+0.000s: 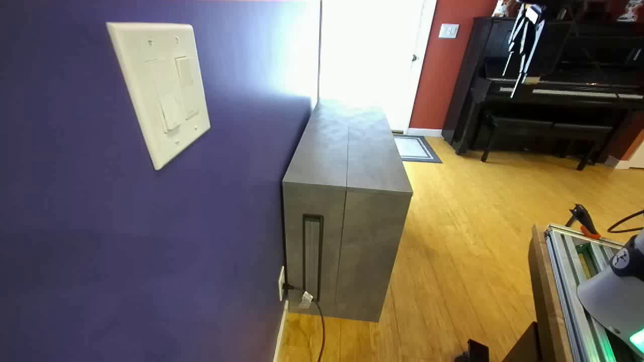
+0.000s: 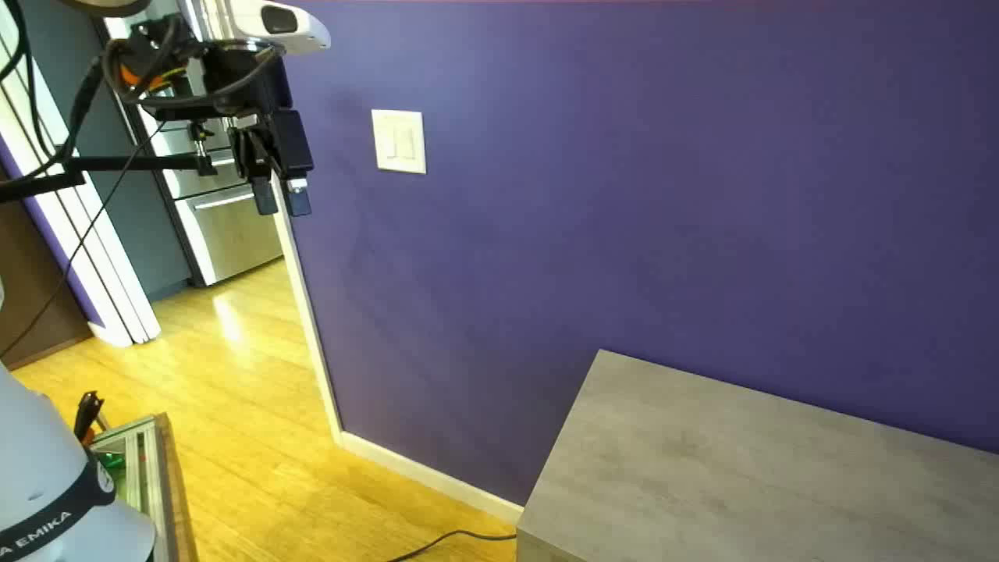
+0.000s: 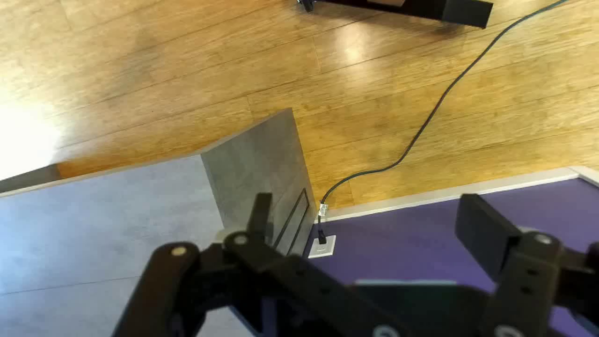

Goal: Turn off the light

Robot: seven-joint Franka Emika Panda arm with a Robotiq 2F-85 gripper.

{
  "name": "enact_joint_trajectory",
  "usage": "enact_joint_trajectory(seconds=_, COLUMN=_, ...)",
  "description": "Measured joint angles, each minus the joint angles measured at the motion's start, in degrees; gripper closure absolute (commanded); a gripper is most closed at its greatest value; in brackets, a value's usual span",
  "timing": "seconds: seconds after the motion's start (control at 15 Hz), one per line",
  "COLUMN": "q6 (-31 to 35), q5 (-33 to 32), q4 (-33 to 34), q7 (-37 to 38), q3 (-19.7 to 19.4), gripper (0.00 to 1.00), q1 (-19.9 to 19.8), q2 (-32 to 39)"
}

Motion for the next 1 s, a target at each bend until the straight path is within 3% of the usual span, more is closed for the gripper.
enact_joint_trajectory(seconds=0.67, q6=0.32, q5=1.36, q4=0.00, q7=0.26, q3=-0.06, gripper=0.00, q1=0.95, q2=0.53)
enact_joint_trajectory(seconds=1.0, q6=5.22, q5=15.65, q4=0.05, q7=4.33, q3=0.47, gripper=0.00, q1=7.18, q2=5.64)
